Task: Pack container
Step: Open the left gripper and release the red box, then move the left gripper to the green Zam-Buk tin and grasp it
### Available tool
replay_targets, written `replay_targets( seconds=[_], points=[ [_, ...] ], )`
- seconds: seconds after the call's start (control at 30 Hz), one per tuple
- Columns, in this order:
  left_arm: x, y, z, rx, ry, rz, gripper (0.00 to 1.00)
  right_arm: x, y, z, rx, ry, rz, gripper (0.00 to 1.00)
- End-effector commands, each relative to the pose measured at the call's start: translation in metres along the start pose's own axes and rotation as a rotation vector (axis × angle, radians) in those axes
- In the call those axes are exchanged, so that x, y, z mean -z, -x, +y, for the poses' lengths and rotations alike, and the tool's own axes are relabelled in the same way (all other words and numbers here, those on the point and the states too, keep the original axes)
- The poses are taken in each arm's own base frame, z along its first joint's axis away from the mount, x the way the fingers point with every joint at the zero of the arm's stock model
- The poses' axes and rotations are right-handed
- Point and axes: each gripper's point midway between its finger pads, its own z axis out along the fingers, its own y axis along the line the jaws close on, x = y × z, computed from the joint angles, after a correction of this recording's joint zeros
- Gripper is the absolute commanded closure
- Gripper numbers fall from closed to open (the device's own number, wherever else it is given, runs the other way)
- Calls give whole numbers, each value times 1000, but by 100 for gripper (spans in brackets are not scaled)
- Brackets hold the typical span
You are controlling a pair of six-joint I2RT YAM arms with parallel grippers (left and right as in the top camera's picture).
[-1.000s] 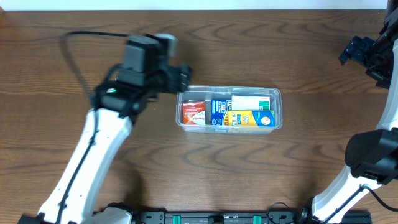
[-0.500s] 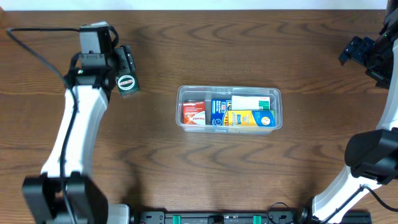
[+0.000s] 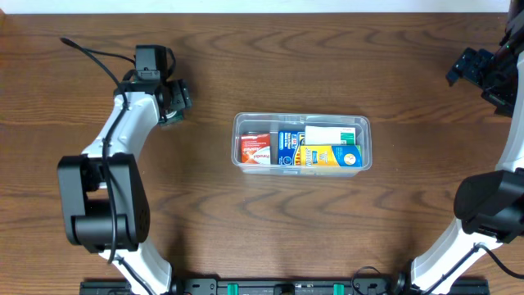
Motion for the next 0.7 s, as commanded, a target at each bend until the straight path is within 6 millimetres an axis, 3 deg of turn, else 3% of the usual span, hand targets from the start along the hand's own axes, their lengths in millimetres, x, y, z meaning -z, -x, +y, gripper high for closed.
replay_targets(
  seconds=[0.0, 0.3, 0.57, 0.67],
  points=[
    [-11, -4, 2, 56, 20, 17, 11, 2, 4, -4, 2, -10, -13, 1],
    [-45, -25, 2, 52, 38, 85, 10, 2, 4, -4, 2, -10, -13, 1],
    [-51, -24, 0, 53, 35, 75, 10, 2, 4, -4, 2, -10, -13, 1],
    [-51, -23, 0, 54, 34, 73, 15, 2, 4, -4, 2, -10, -14, 1]
  ],
)
